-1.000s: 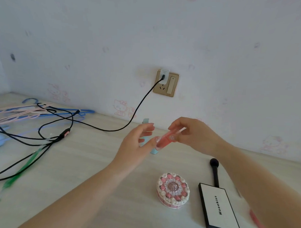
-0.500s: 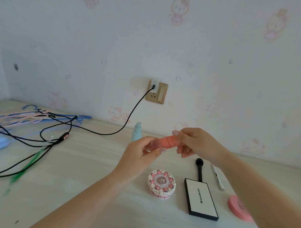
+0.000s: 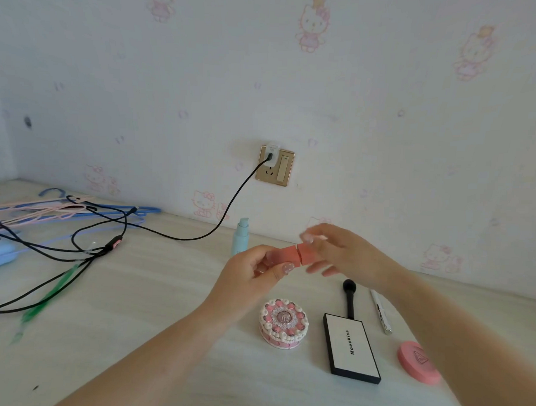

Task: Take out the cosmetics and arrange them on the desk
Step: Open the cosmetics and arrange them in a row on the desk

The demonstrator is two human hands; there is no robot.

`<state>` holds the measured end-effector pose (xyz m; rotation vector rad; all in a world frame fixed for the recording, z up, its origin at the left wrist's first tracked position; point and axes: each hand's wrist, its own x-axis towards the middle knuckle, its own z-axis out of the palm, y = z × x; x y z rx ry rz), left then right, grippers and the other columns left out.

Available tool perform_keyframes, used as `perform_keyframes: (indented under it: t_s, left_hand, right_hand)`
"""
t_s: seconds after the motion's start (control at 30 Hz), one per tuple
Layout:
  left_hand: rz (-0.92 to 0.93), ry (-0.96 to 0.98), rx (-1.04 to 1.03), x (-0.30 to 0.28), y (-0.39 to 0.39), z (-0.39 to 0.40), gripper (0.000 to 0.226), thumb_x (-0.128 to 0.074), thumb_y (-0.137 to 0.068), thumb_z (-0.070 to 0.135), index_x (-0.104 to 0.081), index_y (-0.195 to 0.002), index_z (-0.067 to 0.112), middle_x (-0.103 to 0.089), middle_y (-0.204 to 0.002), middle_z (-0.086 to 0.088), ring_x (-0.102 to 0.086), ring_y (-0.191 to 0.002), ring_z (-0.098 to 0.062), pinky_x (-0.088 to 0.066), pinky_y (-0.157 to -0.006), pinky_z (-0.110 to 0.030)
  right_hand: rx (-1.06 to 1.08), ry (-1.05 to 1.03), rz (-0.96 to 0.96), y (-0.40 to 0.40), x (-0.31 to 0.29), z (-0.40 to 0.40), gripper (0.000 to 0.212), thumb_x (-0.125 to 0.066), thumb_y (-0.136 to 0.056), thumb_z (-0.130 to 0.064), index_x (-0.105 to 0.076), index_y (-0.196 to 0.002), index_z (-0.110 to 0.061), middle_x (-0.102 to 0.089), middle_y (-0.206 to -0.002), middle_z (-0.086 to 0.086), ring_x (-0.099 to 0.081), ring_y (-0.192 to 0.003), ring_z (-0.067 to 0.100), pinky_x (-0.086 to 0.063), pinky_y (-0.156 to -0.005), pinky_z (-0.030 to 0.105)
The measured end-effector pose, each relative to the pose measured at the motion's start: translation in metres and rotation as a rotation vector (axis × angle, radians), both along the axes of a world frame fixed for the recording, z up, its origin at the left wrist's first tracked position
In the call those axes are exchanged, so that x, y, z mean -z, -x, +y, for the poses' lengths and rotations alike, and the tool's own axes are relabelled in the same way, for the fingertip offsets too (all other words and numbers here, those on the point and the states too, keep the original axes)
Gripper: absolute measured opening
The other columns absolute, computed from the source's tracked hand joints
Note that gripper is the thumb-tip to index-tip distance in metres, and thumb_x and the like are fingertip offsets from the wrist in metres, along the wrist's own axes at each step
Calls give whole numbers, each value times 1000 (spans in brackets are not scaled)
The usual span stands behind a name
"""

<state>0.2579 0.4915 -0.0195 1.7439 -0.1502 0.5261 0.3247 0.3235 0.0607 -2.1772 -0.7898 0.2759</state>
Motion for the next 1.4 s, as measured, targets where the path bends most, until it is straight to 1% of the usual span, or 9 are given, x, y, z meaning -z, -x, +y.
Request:
perform_keyframes:
  t_s: [0.13, 0.23, 0.33, 0.43, 0.57, 0.77, 0.9, 1.1, 1.4]
  left_hand:
    - [5, 1, 12, 0, 3, 2, 13, -67, -74, 36, -69, -85, 30, -72, -84, 0, -67, -86, -23, -52, -85, -45]
    - [22, 16, 4, 2, 4, 4, 18, -67, -72, 40, -69, -87, 30, -72, -81, 4, -67, -85, -21, -52, -87, -45]
    - [24, 7, 5, 4, 5, 4, 28, -67, -70, 47, -69, -91, 29, -72, -81, 6, -67, -84, -20, -52, -87, -46]
    - [21, 11, 5, 4, 6, 3, 31, -68, -68, 50, -69, -91, 29, -72, -84, 0, -66, -86, -24, -51, -87, -50]
    - [16, 7, 15, 2, 8, 1, 27, -66, -67, 54, -68, -89, 40, -71, -89, -6, -66, -88, -28, -50, -88, -51]
    - [2, 8, 34, 3, 11, 2, 22, -66, -69, 51, -67, -88, 39, -68, -90, -12, -63, -89, -32, -49, -88, -51]
    - [24, 21, 22, 8, 10, 5, 18, -67, -70, 46, -67, -86, 37, -70, -85, -4, -65, -88, -28, -50, -88, -48]
    - [13, 24, 42, 12, 6, 3, 31, -65, -66, 55, -67, -90, 36, -69, -90, -14, -64, -91, -33, -50, -89, -52]
    - [44, 48, 30, 21, -1, 8, 21, -59, -90, 20, -57, -111, 20, -69, -102, 4, -67, -81, -9, -47, -73, -17]
  right_hand:
    - [-21, 63, 16, 4, 0, 0, 40, -41, -94, -46, -61, -90, -11, -69, -63, 1, -65, -55, 12, -53, -60, 23]
    - [-103, -43, -74, -1, 6, -6, 3, -57, -91, -22, -60, -90, -21, -69, -77, -7, -65, -70, 7, -50, -68, 21]
    - [-131, -76, -167, -4, 10, -8, 27, -69, -81, -10, -57, -94, -30, -65, -92, -15, -64, -89, 9, -52, -79, 23]
    - [-93, -28, -109, -1, 8, -4, 45, -75, -74, -36, -47, -109, -42, -62, -107, -14, -64, -98, 8, -52, -87, 29]
    - [-29, 29, 96, 7, 1, -2, 45, -39, -87, -57, -60, -106, -23, -73, -92, -2, -70, -81, 11, -54, -77, 27]
    - [-97, -45, 57, 2, 6, -6, 6, -55, -93, -23, -61, -91, -21, -68, -74, -7, -61, -64, 6, -49, -59, 17]
    - [-142, -144, 41, -1, 11, -10, 30, -67, -81, 1, -60, -93, -25, -65, -84, -12, -59, -73, 7, -48, -68, 20]
    - [-11, -42, 112, 3, 10, -3, 21, -56, -90, -36, -55, -105, -22, -69, -90, -3, -65, -68, 11, -51, -62, 22]
    - [5, -53, -6, -8, 11, -10, 15, -71, -81, -15, -64, -94, -20, -70, -82, -7, -63, -66, 2, -49, -66, 16]
